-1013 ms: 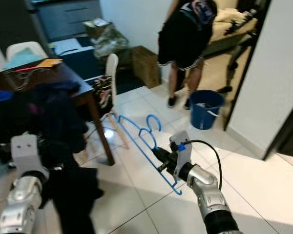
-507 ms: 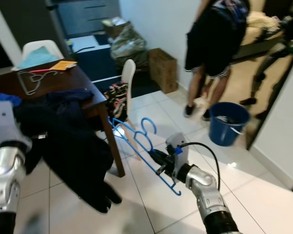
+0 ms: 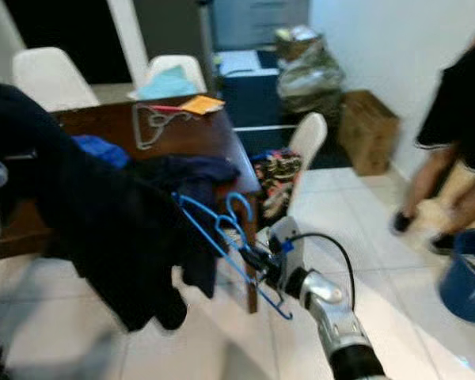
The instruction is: Hang hanger
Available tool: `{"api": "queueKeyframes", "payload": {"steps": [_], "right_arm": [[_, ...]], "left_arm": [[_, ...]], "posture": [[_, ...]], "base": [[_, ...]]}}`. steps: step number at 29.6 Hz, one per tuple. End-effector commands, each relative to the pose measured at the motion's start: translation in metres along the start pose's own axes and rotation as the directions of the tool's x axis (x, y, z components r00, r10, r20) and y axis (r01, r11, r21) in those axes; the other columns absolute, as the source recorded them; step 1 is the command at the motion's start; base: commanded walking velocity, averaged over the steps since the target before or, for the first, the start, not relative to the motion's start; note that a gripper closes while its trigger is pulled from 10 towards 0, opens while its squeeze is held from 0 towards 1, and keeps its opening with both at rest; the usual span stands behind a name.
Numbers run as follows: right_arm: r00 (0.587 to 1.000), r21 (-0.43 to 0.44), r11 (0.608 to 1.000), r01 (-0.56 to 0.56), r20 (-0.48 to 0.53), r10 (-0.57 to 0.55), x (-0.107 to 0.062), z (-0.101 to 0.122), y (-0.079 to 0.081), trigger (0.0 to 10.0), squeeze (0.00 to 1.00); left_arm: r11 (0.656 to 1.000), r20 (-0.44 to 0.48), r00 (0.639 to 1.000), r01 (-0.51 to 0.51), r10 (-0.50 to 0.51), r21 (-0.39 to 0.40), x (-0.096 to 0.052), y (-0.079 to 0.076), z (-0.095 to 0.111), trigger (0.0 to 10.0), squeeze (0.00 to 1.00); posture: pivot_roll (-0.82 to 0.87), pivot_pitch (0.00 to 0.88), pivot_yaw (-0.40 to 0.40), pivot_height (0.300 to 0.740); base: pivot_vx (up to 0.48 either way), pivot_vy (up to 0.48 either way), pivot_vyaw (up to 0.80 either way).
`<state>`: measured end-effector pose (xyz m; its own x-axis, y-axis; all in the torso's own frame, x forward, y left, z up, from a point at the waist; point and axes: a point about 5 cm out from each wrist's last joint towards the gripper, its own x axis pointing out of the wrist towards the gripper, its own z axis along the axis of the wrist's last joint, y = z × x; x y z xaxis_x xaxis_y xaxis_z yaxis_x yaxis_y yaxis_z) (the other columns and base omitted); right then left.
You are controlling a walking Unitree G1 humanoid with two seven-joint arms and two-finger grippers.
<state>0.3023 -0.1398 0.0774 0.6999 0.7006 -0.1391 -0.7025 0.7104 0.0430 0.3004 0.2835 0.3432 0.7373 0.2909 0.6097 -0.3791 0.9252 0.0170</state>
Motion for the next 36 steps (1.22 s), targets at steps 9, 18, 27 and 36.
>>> {"api": "queueKeyframes", "payload": {"steps": [9, 18, 27, 36], "right_arm": [[0.996, 0.041, 0.995, 0.086, 0.011, -0.086, -0.001, 0.0, -0.008, 10.0, 0.0], [0.994, 0.063, 0.992, 0.113, 0.008, -0.113, 0.001, -0.001, -0.01, 10.0, 0.0], [0.991, 0.074, 0.989, 0.129, 0.021, -0.13, -0.001, 0.0, -0.012, 10.0, 0.0], [0.991, 0.09, 0.988, 0.126, 0.031, -0.129, -0.004, 0.001, -0.012, 10.0, 0.0]], "left_arm": [[0.995, 0.172, 0.985, 0.027, -0.011, -0.092, 0.046, 0.018, 0.067, 10.0, 0.0], [0.989, 0.149, 0.983, 0.118, -0.104, -0.09, 0.056, -0.002, 0.065, 10.0, 0.0], [0.862, -0.124, 0.89, 0.378, -0.439, -0.339, 0.005, -0.071, -0.012, 10.0, 0.0], [0.927, -0.792, 0.492, 0.278, -0.362, -0.252, -0.17, -0.067, -0.164, 10.0, 1.0]], "posture": [[0.01, 0.0, 0.039, 0.74], [0.0, 0.0, 0.051, 0.74], [0.0, 0.0, 0.038, 0.74], [0.02, 0.0, 0.033, 0.74]], "base": [[0.48, 0.0, 0.51], [0.48, 0.0, -0.71], [0.29, 0.0, -0.27], [0.0, 0.0, 0.0]]}}
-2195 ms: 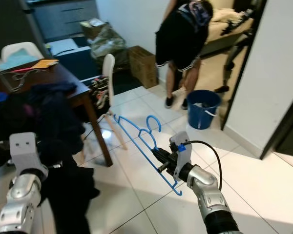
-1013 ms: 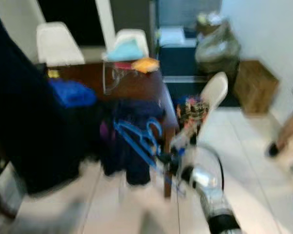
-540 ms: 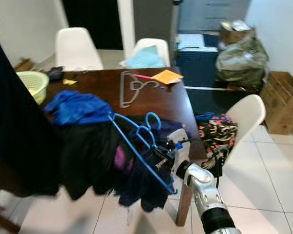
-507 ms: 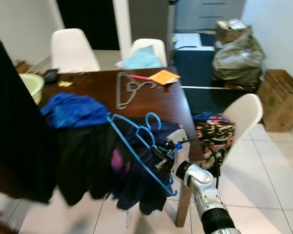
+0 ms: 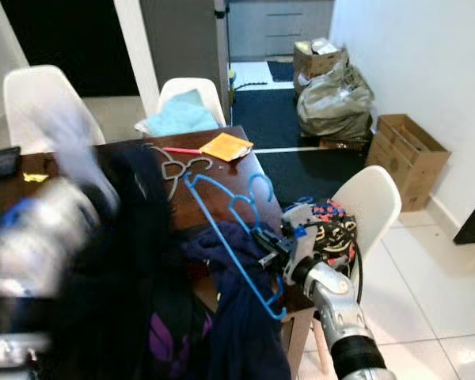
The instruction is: Hang hanger
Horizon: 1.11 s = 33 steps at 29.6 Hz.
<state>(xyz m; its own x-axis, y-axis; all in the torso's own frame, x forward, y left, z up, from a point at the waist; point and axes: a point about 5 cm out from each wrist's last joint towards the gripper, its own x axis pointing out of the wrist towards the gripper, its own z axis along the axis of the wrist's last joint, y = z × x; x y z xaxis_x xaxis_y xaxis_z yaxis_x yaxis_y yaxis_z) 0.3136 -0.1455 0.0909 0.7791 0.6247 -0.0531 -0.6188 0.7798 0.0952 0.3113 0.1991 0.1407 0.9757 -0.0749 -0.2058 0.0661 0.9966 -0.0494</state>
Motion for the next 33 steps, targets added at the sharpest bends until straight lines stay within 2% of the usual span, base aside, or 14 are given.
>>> {"api": "queueKeyframes", "payload": {"steps": [1, 6, 7, 8, 10, 11, 13, 15, 16, 19, 20, 22, 27, 33], "right_arm": [[0.998, 0.021, 0.999, 0.028, -0.058, -0.027, -0.007, -0.013, -0.003, 10.0, 0.0], [0.998, 0.029, 0.999, 0.022, -0.057, -0.021, -0.008, -0.013, -0.003, 10.0, 0.0], [0.998, 0.037, 0.999, 0.012, -0.057, -0.01, -0.007, -0.012, -0.003, 10.0, 0.0], [0.998, 0.037, 0.999, 0.012, -0.057, -0.01, -0.007, -0.012, -0.003, 10.0, 0.0], [0.998, 0.041, 0.999, 0.005, -0.058, -0.003, -0.007, -0.012, -0.004, 10.0, 0.0], [0.998, 0.041, 0.999, 0.005, -0.058, -0.003, -0.007, -0.012, -0.004, 10.0, 0.0], [0.998, 0.042, 0.999, -0.001, -0.062, 0.004, -0.006, -0.012, -0.004, 10.0, 0.0], [0.998, 0.045, 0.999, -0.004, -0.065, 0.007, -0.007, -0.012, -0.004, 10.0, 0.0], [0.998, 0.045, 0.999, -0.004, -0.065, 0.007, -0.007, -0.012, -0.004, 10.0, 0.0], [0.998, 0.049, 0.999, -0.008, -0.068, 0.011, -0.007, -0.012, -0.005, 10.0, 0.0], [0.997, 0.052, 0.999, -0.01, -0.07, 0.014, -0.007, -0.012, -0.006, 10.0, 0.0], [0.997, 0.054, 0.998, -0.016, -0.072, 0.019, -0.007, -0.011, -0.006, 10.0, 0.0], [0.996, 0.06, 0.997, -0.038, -0.082, 0.043, -0.005, -0.011, -0.005, 10.0, 0.0], [0.995, 0.061, 0.997, -0.043, -0.087, 0.048, -0.005, -0.011, -0.005, 10.0, 0.0]], "left_arm": [[0.997, -0.129, 0.988, -0.078, 0.08, 0.019, -0.013, 0.013, -0.035, 10.0, 1.0], [0.997, -0.146, 0.988, -0.046, 0.054, 0.059, -0.025, 0.016, -0.041, 10.0, 1.0], [0.994, 0.014, 1.0, -0.003, 0.001, 0.111, -0.036, 0.027, 0.0, 10.0, 1.0], [0.994, 0.014, 1.0, -0.003, 0.001, 0.111, -0.036, 0.027, 0.0, 10.0, 1.0], [0.985, 0.191, 0.98, -0.082, 0.052, 0.154, -0.048, 0.047, 0.046, 10.0, 1.0], [0.985, 0.191, 0.98, -0.082, 0.052, 0.154, -0.048, 0.047, 0.046, 10.0, 1.0], [0.9, 0.313, 0.871, -0.425, 0.378, 0.098, -0.066, 0.086, 0.073, 10.0, 1.0], [0.771, 0.38, 0.733, -0.633, 0.564, 0.078, -0.086, 0.101, 0.073, 10.0, 1.0], [0.771, 0.38, 0.733, -0.633, 0.564, 0.078, -0.086, 0.101, 0.073, 10.0, 1.0], [0.702, 0.406, 0.645, -0.712, 0.647, 0.012, -0.1, 0.097, 0.059, 10.0, 1.0], [0.684, 0.406, 0.62, -0.73, 0.671, -0.015, -0.106, 0.094, 0.052, 10.0, 0.0], [0.676, 0.38, 0.611, -0.736, 0.694, -0.052, -0.109, 0.091, 0.039, 10.0, 0.0], [0.64, 0.167, 0.618, -0.743, 0.768, -0.194, -0.113, 0.088, -0.014, 10.0, 0.0], [0.607, 0.16, 0.585, -0.765, 0.795, -0.216, -0.115, 0.09, -0.014, 10.0, 0.0]], "posture": [[0.02, 0.0, 0.033, 0.74], [0.03, 0.0, 0.023, 0.74], [0.03, 0.0, 0.017, 0.74], [0.03, 0.0, 0.017, 0.74], [0.04, 0.0, 0.005, 0.74], [0.04, 0.0, 0.005, 0.74], [0.05, 0.0, 0.003, 0.74], [0.06, 0.0, -0.008, 0.74], [0.06, 0.0, -0.008, 0.74], [0.07, 0.0, -0.026, 0.74], [0.07, 0.0, -0.026, 0.74], [0.08, 0.0, -0.035, 0.74], [0.09, 0.0, -0.05, 0.74], [0.09, 0.0, -0.063, 0.74]], "base": [[0.0, 0.0, 0.0], [0.0, 0.0, 0.0], [0.0, 0.0, 0.0], [0.0, 0.0, 0.0], [0.0, 0.0, 0.0], [0.0, 0.0, 0.0], [0.0, 0.0, 0.0], [0.0, 0.0, 0.0], [0.0, 0.0, 0.0], [0.0, 0.0, 0.0], [0.0, 0.0, 0.0], [0.0, 0.0, 0.0], [0.0, 0.134, 0.0], [0.0, 0.384, 0.0]]}}
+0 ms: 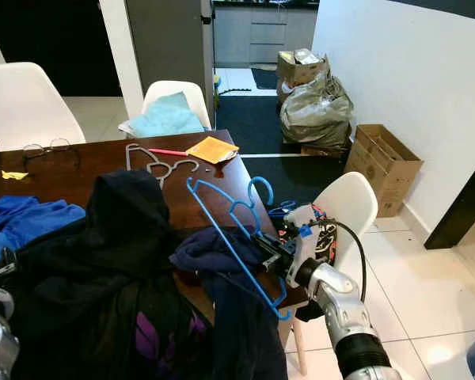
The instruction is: Hang hanger
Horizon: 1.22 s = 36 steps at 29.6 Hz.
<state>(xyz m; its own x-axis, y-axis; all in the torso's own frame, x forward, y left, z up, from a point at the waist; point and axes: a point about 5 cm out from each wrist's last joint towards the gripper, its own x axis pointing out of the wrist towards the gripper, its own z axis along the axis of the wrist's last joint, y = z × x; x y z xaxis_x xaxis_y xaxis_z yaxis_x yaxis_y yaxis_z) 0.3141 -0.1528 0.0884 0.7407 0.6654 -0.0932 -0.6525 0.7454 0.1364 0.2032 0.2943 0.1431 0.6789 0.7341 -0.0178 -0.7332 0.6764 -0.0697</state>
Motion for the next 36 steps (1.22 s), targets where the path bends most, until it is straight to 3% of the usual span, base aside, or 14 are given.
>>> {"api": "queueKeyframes", "payload": {"steps": [1, 10, 12, 15, 19, 22, 23, 24, 26, 27, 28, 30, 34, 36], "right_arm": [[0.999, 0.023, 1.0, 0.006, -0.042, -0.005, -0.001, -0.009, 0.0, 10.0, 0.0], [0.999, 0.03, 0.999, 0.014, -0.039, -0.013, -0.002, -0.009, -0.002, 10.0, 0.0], [0.999, 0.059, 0.997, 0.05, -0.016, -0.049, -0.002, -0.006, -0.006, 10.0, 0.0], [0.971, 0.178, 0.961, 0.213, 0.071, -0.229, -0.006, 0.003, -0.025, 10.0, 0.0], [0.915, 0.212, 0.913, 0.349, 0.135, -0.381, -0.013, 0.016, -0.041, 10.0, 0.0], [0.915, 0.212, 0.913, 0.349, 0.135, -0.381, -0.013, 0.016, -0.041, 10.0, 0.0], [0.891, 0.187, 0.899, 0.396, 0.159, -0.425, -0.015, 0.023, -0.047, 10.0, 0.0], [0.865, 0.013, 0.88, 0.475, 0.177, -0.47, -0.017, 0.039, -0.052, 10.0, 0.0], [0.865, 0.013, 0.88, 0.475, 0.177, -0.47, -0.017, 0.039, -0.052, 10.0, 0.0], [0.841, -0.121, 0.841, 0.528, 0.215, -0.497, -0.018, 0.055, -0.055, 10.0, 0.0], [0.841, -0.121, 0.841, 0.528, 0.215, -0.497, -0.018, 0.055, -0.055, 10.0, 0.0], [0.807, -0.3, 0.752, 0.588, 0.276, -0.521, -0.018, 0.08, -0.058, 10.0, 0.0], [0.814, -0.334, 0.742, 0.581, 0.266, -0.517, -0.016, 0.082, -0.057, 10.0, 0.0], [0.852, -0.372, 0.769, 0.52, 0.173, -0.493, -0.007, 0.064, -0.052, 10.0, 0.0]], "left_arm": [[0.999, 0.04, 0.999, -0.035, 0.036, -0.016, 0.003, 0.004, 0.009, 10.0, 0.0], [1.0, 0.169, 0.985, -0.021, 0.022, -0.008, 0.01, 0.002, 0.041, 10.0, 0.0], [0.999, 0.209, 0.977, 0.038, -0.035, -0.009, 0.012, -0.008, 0.053, 10.0, 0.0], [0.974, 0.268, 0.942, 0.221, -0.203, -0.041, 0.015, -0.038, 0.075, 10.0, 0.0], [0.943, 0.29, 0.912, 0.323, -0.289, -0.076, 0.015, -0.055, 0.087, 10.0, 0.0], [0.943, 0.29, 0.912, 0.323, -0.289, -0.076, 0.015, -0.055, 0.087, 10.0, 0.0], [0.932, 0.304, 0.897, 0.355, -0.32, -0.066, 0.014, -0.061, 0.093, 10.0, 0.0], [0.927, 0.319, 0.885, 0.372, -0.34, -0.045, 0.014, -0.064, 0.099, 10.0, 0.0], [0.927, 0.319, 0.885, 0.372, -0.34, -0.045, 0.014, -0.064, 0.099, 10.0, 0.0], [0.926, 0.33, 0.878, 0.376, -0.346, -0.03, 0.015, -0.064, 0.104, 10.0, 0.0], [0.926, 0.33, 0.878, 0.376, -0.346, -0.03, 0.015, -0.064, 0.104, 10.0, 0.0], [0.944, 0.334, 0.893, 0.328, -0.3, -0.028, 0.018, -0.056, 0.11, 10.0, 0.0], [0.96, 0.327, 0.909, 0.279, -0.259, -0.015, 0.019, -0.049, 0.11, 10.0, 0.0], [0.991, 0.278, 0.952, 0.124, -0.13, 0.042, 0.022, -0.025, 0.1, 10.0, 0.0]], "posture": [[0.09, 0.0, -0.067, 0.74], [0.09, 0.0, -0.071, 0.74], [0.09, 0.0, -0.067, 0.74], [0.08, 0.0, -0.053, 0.74], [0.08, 0.0, -0.046, 0.74], [0.08, 0.0, -0.046, 0.74], [0.08, 0.0, -0.046, 0.74], [0.07, 0.0, -0.036, 0.74], [0.07, 0.0, -0.036, 0.74], [0.07, 0.0, -0.037, 0.74], [0.07, 0.0, -0.037, 0.74], [0.07, 0.0, -0.041, 0.74], [0.08, 0.0, -0.05, 0.74], [0.1, 0.0, -0.065, 0.74]], "base": [[0.0, 0.442, 0.0], [0.0, 0.45, 0.0], [0.0, 0.454, 0.0], [0.0, 0.453, 0.0], [0.0, 0.446, 0.0], [0.0, 0.439, 0.0], [0.0, 0.416, 0.0], [0.0, 0.401, 0.0], [0.0, 0.401, 0.0], [0.0, 0.409, 0.0], [0.0, 0.409, 0.0], [0.0, 0.409, 0.0], [0.0, 0.412, 0.0], [0.0, 0.0, 0.0]]}}
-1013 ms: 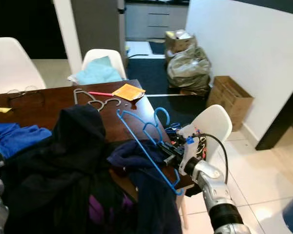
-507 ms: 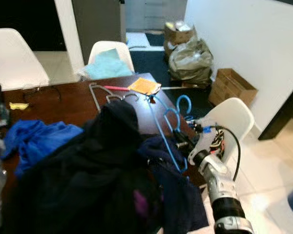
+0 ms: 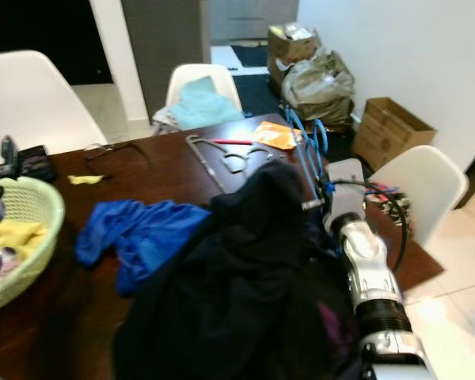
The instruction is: Hang hanger
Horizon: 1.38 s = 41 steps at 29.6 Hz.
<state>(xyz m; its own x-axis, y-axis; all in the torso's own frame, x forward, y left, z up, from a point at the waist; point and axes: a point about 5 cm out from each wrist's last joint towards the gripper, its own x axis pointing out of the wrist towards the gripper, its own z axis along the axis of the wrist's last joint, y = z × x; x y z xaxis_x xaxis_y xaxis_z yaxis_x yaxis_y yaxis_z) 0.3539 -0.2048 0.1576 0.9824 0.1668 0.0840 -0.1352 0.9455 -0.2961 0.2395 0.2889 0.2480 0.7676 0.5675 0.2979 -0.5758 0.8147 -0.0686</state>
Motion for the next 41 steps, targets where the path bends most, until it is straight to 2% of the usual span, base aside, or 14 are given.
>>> {"api": "queueKeyframes", "payload": {"steps": [1, 2, 3, 4, 6, 8, 10, 15, 17, 23, 27, 31, 34, 41], "right_arm": [[0.998, -0.011, 0.999, -0.043, -0.05, 0.042, -0.001, -0.01, 0.01, 10.0, 0.0], [0.998, -0.011, 0.999, -0.043, -0.05, 0.042, -0.001, -0.01, 0.01, 10.0, 0.0], [0.988, 0.004, 0.994, -0.107, -0.112, 0.106, -0.004, -0.025, 0.025, 10.0, 0.0], [0.983, 0.019, 0.992, -0.127, -0.134, 0.129, -0.007, -0.031, 0.03, 10.0, 0.0], [0.983, 0.019, 0.992, -0.127, -0.134, 0.129, -0.007, -0.031, 0.03, 10.0, 0.0], [0.974, 0.028, 0.989, -0.148, -0.169, 0.151, -0.01, -0.041, 0.037, 10.0, 0.0], [0.974, 0.028, 0.989, -0.148, -0.169, 0.151, -0.01, -0.041, 0.037, 10.0, 0.0], [0.971, 0.002, 0.99, -0.138, -0.197, 0.136, -0.016, -0.051, 0.042, 10.0, 0.0], [0.971, 0.002, 0.99, -0.138, -0.197, 0.136, -0.016, -0.051, 0.042, 10.0, 0.0], [0.97, 0.009, 0.991, -0.136, -0.201, 0.135, -0.017, -0.053, 0.043, 10.0, 0.0], [0.97, 0.012, 0.991, -0.136, -0.201, 0.135, -0.017, -0.053, 0.044, 10.0, 0.0], [0.97, 0.015, 0.991, -0.135, -0.2, 0.135, -0.018, -0.054, 0.044, 10.0, 0.0], [0.97, 0.015, 0.991, -0.135, -0.2, 0.135, -0.018, -0.054, 0.045, 10.0, 0.0], [0.97, 0.015, 0.99, -0.138, -0.201, 0.138, -0.018, -0.054, 0.045, 10.0, 0.0]], "left_arm": [[0.996, -0.023, 0.997, -0.07, 0.072, 0.063, -0.001, 0.013, -0.003, 10.0, 0.0], [0.996, -0.023, 0.997, -0.07, 0.072, 0.063, -0.001, 0.013, -0.003, 10.0, 0.0], [0.983, -0.1, 0.985, -0.123, 0.137, 0.139, -0.005, 0.032, -0.018, 10.0, 0.0], [0.978, -0.14, 0.978, -0.135, 0.157, 0.156, -0.006, 0.039, -0.025, 10.0, 0.0], [0.978, -0.14, 0.978, -0.135, 0.157, 0.156, -0.006, 0.039, -0.025, 10.0, 0.0], [0.974, -0.264, 0.949, -0.126, 0.174, 0.189, -0.01, 0.051, -0.045, 10.0, 0.0], [0.974, -0.264, 0.949, -0.126, 0.174, 0.189, -0.01, 0.051, -0.045, 10.0, 0.0], [0.982, -0.466, 0.881, 0.008, 0.081, 0.187, -0.02, 0.043, -0.075, 10.0, 0.0], [0.982, -0.466, 0.881, 0.008, 0.081, 0.187, -0.02, 0.043, -0.075, 10.0, 0.0], [0.985, -0.482, 0.874, 0.128, -0.055, 0.119, -0.016, 0.022, -0.075, 10.0, 0.0], [0.977, -0.46, 0.885, 0.156, -0.074, 0.143, -0.014, 0.019, -0.072, 10.0, 0.0], [0.985, -0.436, 0.898, 0.122, -0.058, 0.12, -0.012, 0.017, -0.07, 10.0, 0.0], [0.993, -0.485, 0.874, 0.083, -0.034, 0.08, -0.014, 0.015, -0.077, 10.0, 0.0], [0.994, -0.514, 0.858, 0.063, -0.008, 0.09, -0.017, 0.019, -0.082, 10.0, 0.0]], "posture": [[0.1, 0.0, -0.065, 0.74], [0.1, 0.0, -0.065, 0.74], [0.12, 0.0, -0.081, 0.74], [0.12, 0.0, -0.081, 0.74], [0.12, 0.0, -0.081, 0.74], [0.12, 0.0, -0.08, 0.74], [0.12, 0.0, -0.08, 0.74], [0.12, 0.0, -0.076, 0.74], [0.12, 0.0, -0.076, 0.74], [0.12, 0.0, -0.073, 0.74], [0.11, 0.0, -0.066, 0.74], [0.11, 0.0, -0.063, 0.74], [0.11, 0.0, -0.061, 0.74], [0.11, 0.0, -0.062, 0.74]], "base": [[0.0, 0.0, 0.0], [0.0, 0.0, 0.0], [0.0, 0.0, 0.0], [0.0, 0.0, 0.0], [0.0, 0.0, 0.0], [0.0, 0.0, 0.0], [0.0, 0.0, 0.0], [0.0, 0.0, 0.0], [0.0, 0.0, 0.0], [0.0, 0.0, 0.0], [0.0, -0.112, 0.0], [0.0, -0.448, 0.0], [0.0, 0.0, 0.0], [0.0, 0.0, 0.0]]}}
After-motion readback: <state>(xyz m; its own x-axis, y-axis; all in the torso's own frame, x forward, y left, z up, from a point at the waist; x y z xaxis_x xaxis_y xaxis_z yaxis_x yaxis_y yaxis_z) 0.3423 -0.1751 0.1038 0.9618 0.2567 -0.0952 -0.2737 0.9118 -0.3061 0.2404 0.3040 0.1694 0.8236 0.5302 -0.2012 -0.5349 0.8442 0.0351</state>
